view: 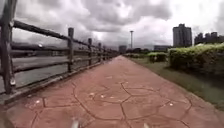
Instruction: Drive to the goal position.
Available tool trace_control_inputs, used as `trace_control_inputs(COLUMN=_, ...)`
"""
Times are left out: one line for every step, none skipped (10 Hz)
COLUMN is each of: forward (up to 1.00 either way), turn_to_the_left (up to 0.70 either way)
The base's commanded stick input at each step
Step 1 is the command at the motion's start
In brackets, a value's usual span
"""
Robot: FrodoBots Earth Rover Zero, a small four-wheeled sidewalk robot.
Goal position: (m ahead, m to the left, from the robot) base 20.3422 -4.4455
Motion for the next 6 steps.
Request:
trace_control_inputs(forward=1.00, turn_to_the_left=-0.06)
trace_control_inputs(forward=1.00, turn_to_the_left=-0.27)
trace_control_inputs(forward=1.00, turn_to_the_left=-0.27)
trace_control_inputs(forward=1.00, turn_to_the_left=-0.19)
trace_control_inputs(forward=1.00, turn_to_the_left=-0.05)
trace_control_inputs(forward=1.00, turn_to_the_left=0.00)
